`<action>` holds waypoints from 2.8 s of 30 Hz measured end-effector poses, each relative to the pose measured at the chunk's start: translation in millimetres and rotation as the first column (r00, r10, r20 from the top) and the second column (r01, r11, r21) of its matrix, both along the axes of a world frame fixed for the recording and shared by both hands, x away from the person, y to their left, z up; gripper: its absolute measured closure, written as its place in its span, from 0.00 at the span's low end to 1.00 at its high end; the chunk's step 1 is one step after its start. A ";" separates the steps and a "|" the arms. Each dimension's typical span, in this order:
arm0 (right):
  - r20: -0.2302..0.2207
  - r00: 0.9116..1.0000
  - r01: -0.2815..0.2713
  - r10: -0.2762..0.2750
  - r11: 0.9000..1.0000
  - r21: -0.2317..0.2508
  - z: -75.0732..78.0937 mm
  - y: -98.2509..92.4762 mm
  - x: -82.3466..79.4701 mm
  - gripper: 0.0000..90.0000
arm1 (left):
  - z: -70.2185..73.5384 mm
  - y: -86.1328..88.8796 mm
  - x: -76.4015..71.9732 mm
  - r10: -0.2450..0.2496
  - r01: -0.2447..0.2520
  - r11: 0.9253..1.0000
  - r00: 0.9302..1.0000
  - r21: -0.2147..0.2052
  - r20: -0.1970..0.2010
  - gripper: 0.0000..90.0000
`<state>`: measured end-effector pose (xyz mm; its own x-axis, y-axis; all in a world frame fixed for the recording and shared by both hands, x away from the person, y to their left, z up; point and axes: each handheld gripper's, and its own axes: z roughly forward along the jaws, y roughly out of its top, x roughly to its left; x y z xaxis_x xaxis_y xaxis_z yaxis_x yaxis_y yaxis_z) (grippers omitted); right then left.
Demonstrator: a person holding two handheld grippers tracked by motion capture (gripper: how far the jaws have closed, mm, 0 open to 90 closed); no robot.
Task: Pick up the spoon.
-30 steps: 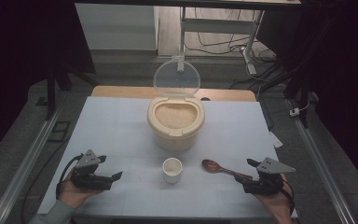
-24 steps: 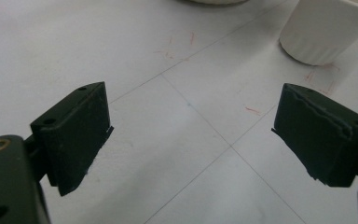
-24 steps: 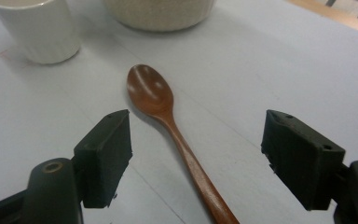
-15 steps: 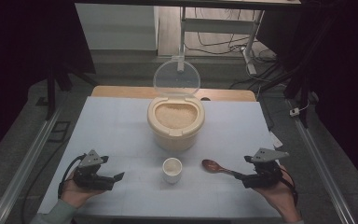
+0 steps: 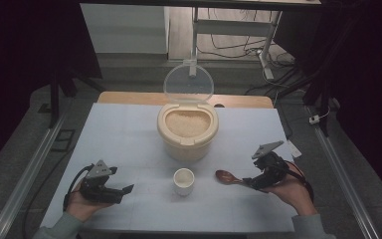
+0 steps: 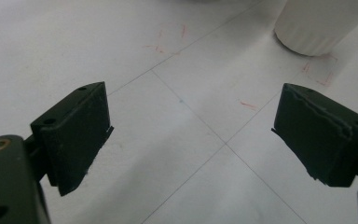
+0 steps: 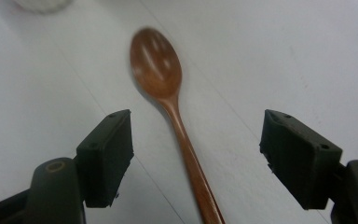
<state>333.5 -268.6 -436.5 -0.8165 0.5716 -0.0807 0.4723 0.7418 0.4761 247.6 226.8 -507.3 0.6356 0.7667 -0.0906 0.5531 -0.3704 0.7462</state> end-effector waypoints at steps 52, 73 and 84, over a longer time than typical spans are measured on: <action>-0.232 0.965 -0.194 0.125 0.932 -0.307 -52.3 16.8 24.4 0.86 | -4.3 1.4 0.4 -0.009 0.009 1.000 1.000 0.007 -0.018 0.12; -0.092 0.974 -0.218 0.205 0.960 -0.174 -22.5 10.1 9.7 0.88 | -7.4 6.7 1.0 0.016 -0.016 1.000 1.000 0.008 -0.026 0.12; 0.006 0.970 -0.240 0.242 0.963 -0.120 1.2 16.6 -5.9 0.88 | -8.5 6.8 1.3 0.019 -0.019 1.000 0.999 0.013 -0.026 0.12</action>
<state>327.6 -251.9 -435.3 -0.9265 0.3435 -0.1536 0.2634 0.8837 0.3870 248.8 233.7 -515.8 0.6186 0.7797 -0.0969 0.5794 -0.3694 0.7265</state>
